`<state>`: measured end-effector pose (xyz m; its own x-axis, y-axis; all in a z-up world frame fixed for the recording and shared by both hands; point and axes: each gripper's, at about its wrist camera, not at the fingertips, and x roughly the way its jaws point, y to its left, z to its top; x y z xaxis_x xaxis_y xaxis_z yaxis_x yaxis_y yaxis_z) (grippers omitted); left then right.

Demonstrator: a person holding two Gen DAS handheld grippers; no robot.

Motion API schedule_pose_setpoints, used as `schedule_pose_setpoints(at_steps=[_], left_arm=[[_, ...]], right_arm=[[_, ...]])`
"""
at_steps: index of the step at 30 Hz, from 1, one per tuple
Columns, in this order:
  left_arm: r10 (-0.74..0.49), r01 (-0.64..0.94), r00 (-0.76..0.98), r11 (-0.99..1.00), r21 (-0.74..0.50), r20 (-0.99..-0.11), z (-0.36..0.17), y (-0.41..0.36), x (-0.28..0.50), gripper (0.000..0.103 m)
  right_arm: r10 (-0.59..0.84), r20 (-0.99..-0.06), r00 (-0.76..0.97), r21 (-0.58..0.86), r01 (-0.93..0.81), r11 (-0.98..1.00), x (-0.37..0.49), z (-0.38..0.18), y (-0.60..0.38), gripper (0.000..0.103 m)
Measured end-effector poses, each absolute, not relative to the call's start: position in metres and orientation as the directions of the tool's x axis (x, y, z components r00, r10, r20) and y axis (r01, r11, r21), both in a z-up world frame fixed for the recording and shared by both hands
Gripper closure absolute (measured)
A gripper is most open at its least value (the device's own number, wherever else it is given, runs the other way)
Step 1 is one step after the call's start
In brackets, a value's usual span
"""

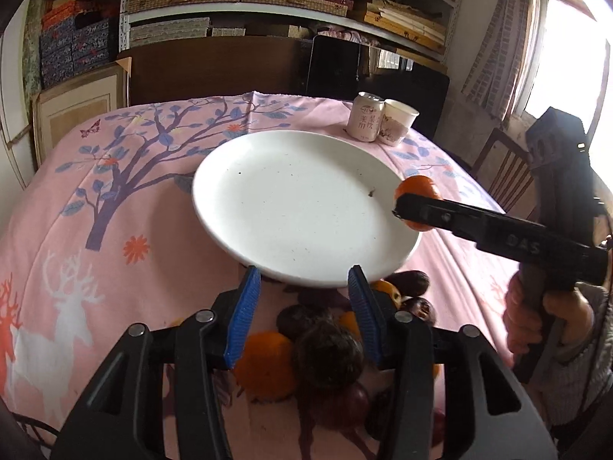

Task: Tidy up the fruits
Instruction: 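Lift the orange toward the white plate with the right tool while the left tool grasps the dark purple fruit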

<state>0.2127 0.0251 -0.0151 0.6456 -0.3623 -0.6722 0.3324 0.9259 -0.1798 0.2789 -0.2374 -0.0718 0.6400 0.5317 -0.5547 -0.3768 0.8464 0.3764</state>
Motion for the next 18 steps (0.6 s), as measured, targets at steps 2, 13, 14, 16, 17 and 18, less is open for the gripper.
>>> schedule_pose_setpoints(at_steps=[2,13,14,16,17,18], left_arm=[[-0.365,0.353,0.644,0.922,-0.161,-0.672,-0.016,0.021,0.198,0.056],[-0.254,0.372,0.669,0.928,0.018,-0.698,-0.045,-0.008,0.182,0.059],[-0.261,0.367,0.671,0.93,0.006,-0.694,-0.043,-0.007,0.184,0.059],[-0.279,0.365,0.67,0.931,-0.022,-0.688,-0.034,-0.003,0.192,0.059],[-0.277,0.358,0.682,0.933,-0.022,-0.677,-0.026,-0.003,0.197,0.059],[-0.271,0.35,0.697,0.936,-0.014,-0.664,-0.017,-0.003,0.205,0.059]], right_arm=[[0.54,-0.558,0.63,0.385,-0.38,0.841,0.28,-0.074,-0.236,0.058],[0.558,-0.555,0.616,0.41,-0.381,0.829,0.276,-0.076,-0.237,0.058],[0.558,-0.554,0.618,0.41,-0.381,0.829,0.276,-0.076,-0.237,0.058],[0.554,-0.549,0.626,0.408,-0.378,0.831,0.276,-0.075,-0.238,0.058],[0.55,-0.545,0.633,0.406,-0.375,0.833,0.276,-0.073,-0.239,0.058],[0.543,-0.544,0.64,0.4,-0.371,0.838,0.277,-0.072,-0.239,0.058]])
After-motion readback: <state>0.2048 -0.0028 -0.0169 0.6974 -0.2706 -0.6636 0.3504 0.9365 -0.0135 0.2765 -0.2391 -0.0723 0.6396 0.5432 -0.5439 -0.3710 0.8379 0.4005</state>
